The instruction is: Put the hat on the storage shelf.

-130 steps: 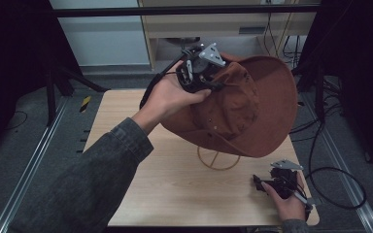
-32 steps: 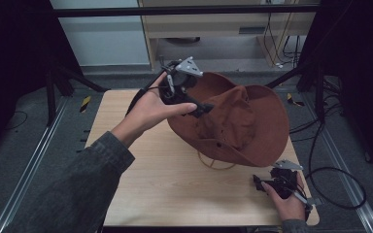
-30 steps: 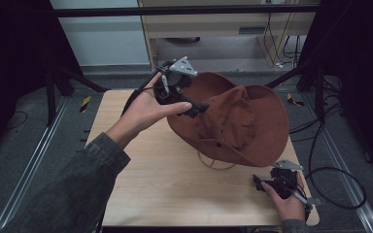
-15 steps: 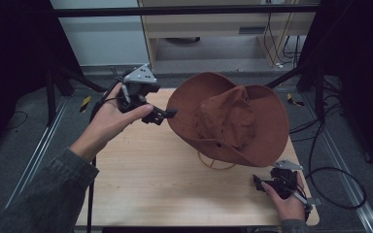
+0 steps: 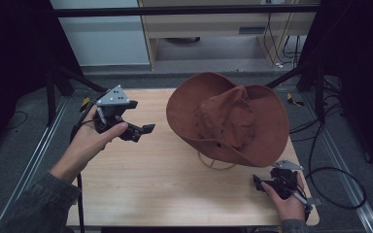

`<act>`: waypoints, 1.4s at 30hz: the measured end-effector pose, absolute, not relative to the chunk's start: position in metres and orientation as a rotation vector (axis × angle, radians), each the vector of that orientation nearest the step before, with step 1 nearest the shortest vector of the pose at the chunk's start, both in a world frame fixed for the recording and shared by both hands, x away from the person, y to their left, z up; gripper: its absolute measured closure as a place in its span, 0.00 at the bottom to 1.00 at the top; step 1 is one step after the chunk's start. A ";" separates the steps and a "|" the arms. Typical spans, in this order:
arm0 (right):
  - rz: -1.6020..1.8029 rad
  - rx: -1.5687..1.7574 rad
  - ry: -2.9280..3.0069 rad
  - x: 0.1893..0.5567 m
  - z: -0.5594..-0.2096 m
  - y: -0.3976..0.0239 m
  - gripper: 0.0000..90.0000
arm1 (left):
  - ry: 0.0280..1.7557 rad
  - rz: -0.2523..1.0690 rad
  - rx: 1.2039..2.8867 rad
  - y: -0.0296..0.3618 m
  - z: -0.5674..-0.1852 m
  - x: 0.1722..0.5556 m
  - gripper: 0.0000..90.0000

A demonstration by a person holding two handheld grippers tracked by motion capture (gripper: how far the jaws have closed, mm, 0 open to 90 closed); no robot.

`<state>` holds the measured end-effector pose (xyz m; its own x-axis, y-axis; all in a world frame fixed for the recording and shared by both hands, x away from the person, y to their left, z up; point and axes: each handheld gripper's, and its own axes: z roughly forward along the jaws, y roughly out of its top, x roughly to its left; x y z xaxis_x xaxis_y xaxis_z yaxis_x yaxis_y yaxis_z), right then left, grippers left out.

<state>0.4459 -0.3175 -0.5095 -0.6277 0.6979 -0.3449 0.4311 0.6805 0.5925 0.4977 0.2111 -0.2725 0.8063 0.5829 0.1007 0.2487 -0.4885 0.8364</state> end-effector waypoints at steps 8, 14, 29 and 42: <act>0.625 0.866 2.330 0.446 -0.509 -0.318 0.02 | 0.664 0.462 2.082 0.226 -0.301 0.496 0.05; 0.624 0.865 2.330 0.446 -0.509 -0.318 0.02 | 0.706 0.430 2.071 0.234 -0.325 0.498 0.05; 0.629 0.890 2.328 0.444 -0.510 -0.316 0.02 | 0.855 0.370 2.084 0.268 -0.402 0.503 0.06; 0.627 0.890 2.328 0.444 -0.510 -0.316 0.02 | 0.957 0.351 2.126 0.291 -0.456 0.498 0.06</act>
<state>0.4437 -0.3160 -0.5104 -0.6200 0.7098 -0.3343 0.4457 0.6692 0.5945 0.4982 0.2915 -0.4559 0.6810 0.7300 -0.0575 0.5199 -0.4267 0.7400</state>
